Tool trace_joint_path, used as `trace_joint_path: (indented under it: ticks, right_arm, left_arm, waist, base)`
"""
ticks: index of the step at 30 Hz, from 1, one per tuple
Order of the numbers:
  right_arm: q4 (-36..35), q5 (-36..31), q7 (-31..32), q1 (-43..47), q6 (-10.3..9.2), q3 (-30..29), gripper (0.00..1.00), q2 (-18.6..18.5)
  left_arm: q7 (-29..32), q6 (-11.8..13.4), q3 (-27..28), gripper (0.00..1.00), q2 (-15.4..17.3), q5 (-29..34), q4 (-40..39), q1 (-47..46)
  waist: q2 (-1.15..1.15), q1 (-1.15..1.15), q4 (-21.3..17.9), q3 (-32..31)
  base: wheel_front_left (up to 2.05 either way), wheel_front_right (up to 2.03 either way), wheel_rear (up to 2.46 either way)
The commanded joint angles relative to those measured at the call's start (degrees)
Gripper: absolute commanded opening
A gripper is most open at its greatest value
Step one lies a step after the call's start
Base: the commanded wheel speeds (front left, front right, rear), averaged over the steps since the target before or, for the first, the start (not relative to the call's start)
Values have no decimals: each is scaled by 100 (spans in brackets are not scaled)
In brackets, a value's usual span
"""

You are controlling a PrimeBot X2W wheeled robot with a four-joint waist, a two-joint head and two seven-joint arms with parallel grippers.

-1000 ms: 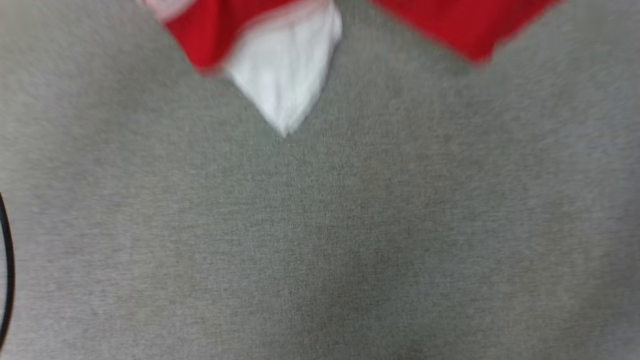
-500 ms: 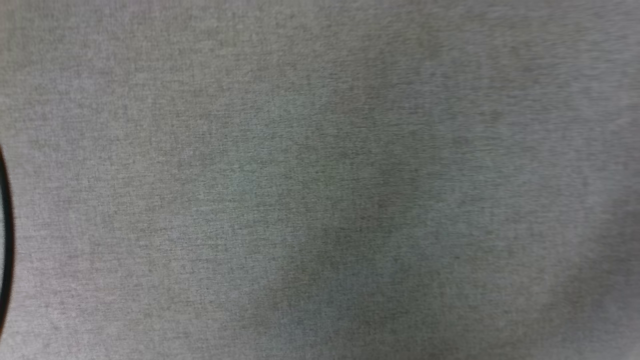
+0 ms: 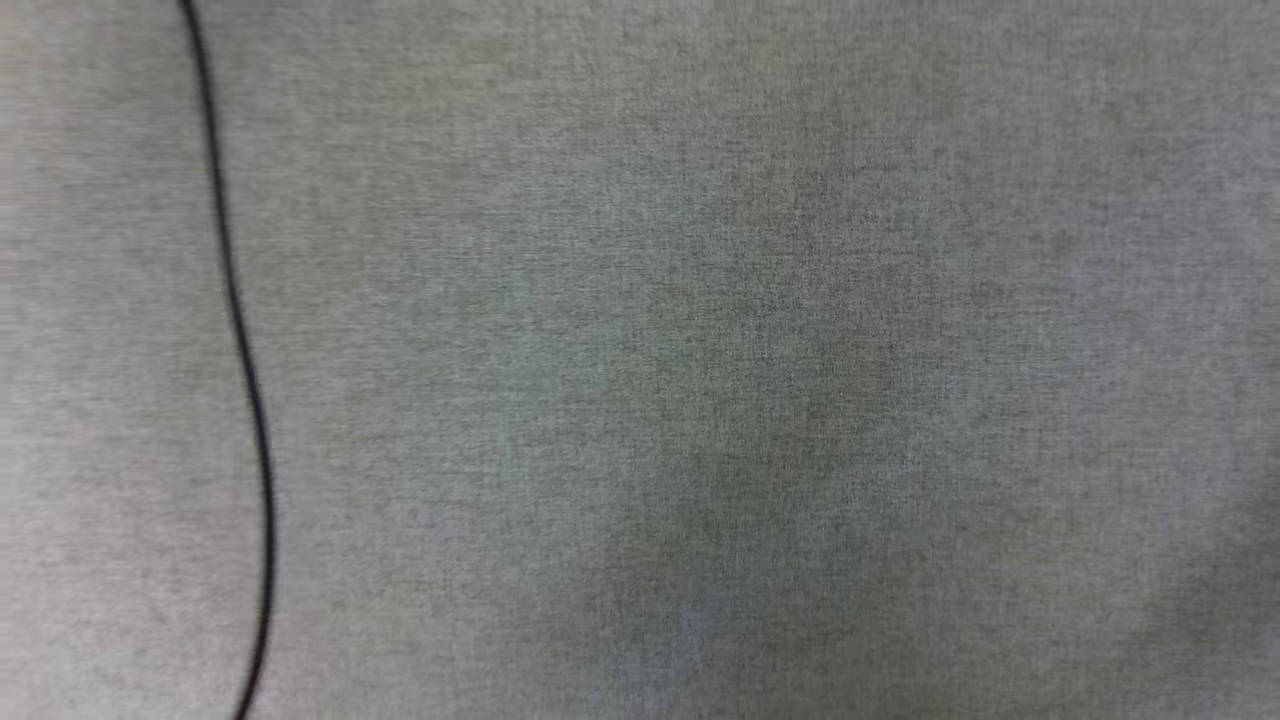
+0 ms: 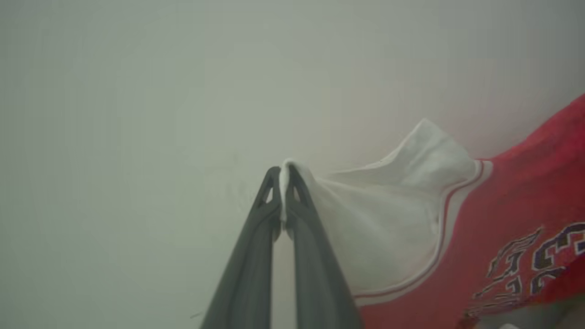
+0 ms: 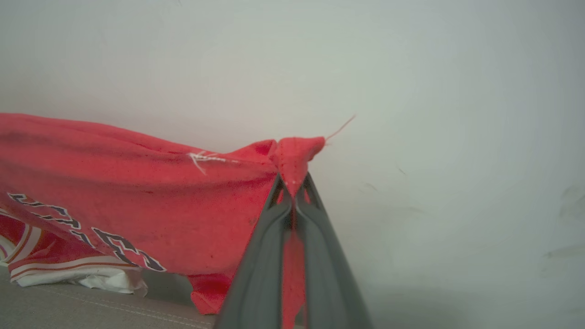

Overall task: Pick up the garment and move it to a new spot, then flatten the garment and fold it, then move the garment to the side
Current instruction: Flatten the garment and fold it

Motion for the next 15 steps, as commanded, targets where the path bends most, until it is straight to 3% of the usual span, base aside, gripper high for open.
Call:
trace_joint_path:
  ticks: [1,12,15]
  right_arm:
    - [13,42,-66,160,-9,48,0,-54]
    - [196,680,-468,2168,-9,517,0,51]
    - [317,1122,-377,2848,-8,596,0,199]
  left_arm:
    - [-33,50,4,0,-31,-43,-93,260]
    - [-27,182,-53,0,-238,-361,-1111,3182]
    - [-26,223,-192,0,-213,-388,-1151,4090]
  waist:
    - [0,-1,40,-103]
    - [0,-1,134,-1281]
    - [0,-1,119,-1716]
  base:
    - [0,0,0]
    - [0,0,0]
    - [0,0,0]
